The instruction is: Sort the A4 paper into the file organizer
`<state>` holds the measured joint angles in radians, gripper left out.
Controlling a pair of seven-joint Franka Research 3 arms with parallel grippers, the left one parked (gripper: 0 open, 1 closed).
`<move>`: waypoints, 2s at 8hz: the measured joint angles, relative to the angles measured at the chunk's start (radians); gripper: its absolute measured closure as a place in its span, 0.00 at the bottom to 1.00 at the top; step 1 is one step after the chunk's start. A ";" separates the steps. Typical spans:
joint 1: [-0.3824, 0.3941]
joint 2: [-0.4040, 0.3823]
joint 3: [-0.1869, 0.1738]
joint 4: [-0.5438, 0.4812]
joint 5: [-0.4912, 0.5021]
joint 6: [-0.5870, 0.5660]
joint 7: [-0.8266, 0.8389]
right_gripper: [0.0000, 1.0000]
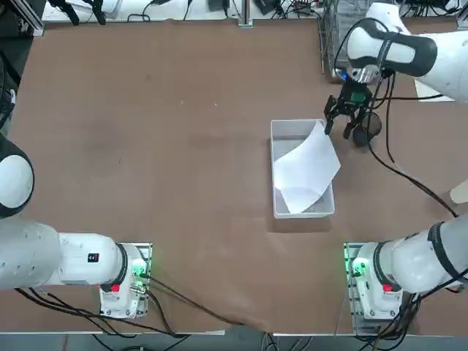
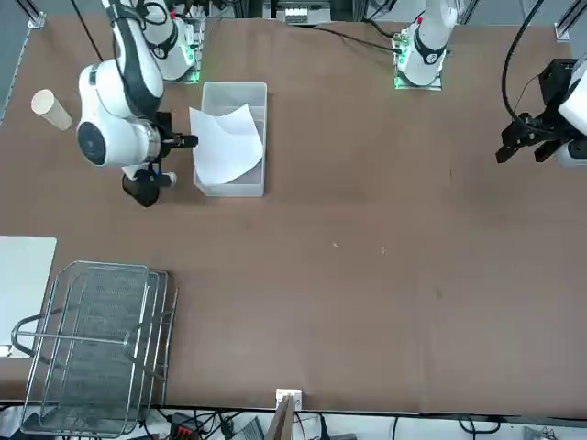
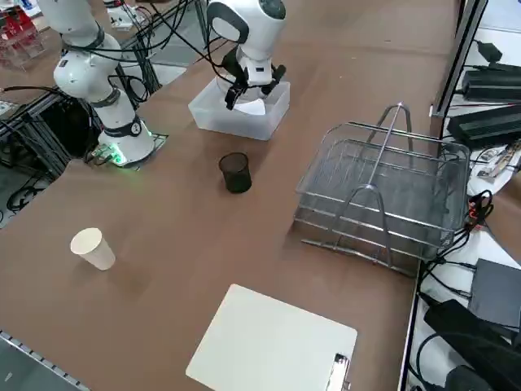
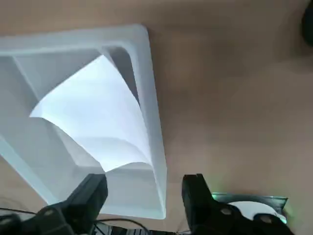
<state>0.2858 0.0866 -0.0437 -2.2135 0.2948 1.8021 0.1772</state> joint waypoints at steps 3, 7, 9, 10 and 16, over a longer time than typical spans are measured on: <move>0.023 -0.001 0.000 -0.050 0.000 0.013 0.002 0.15; 0.034 0.015 0.000 -0.079 0.000 0.015 0.003 0.22; 0.035 0.027 0.000 -0.080 0.000 0.017 0.003 0.33; 0.037 0.034 0.000 -0.080 0.000 0.017 0.003 0.41; 0.045 0.029 -0.003 -0.062 0.001 0.014 0.034 0.98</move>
<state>0.3307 0.1157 -0.0470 -2.2760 0.2962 1.8157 0.2111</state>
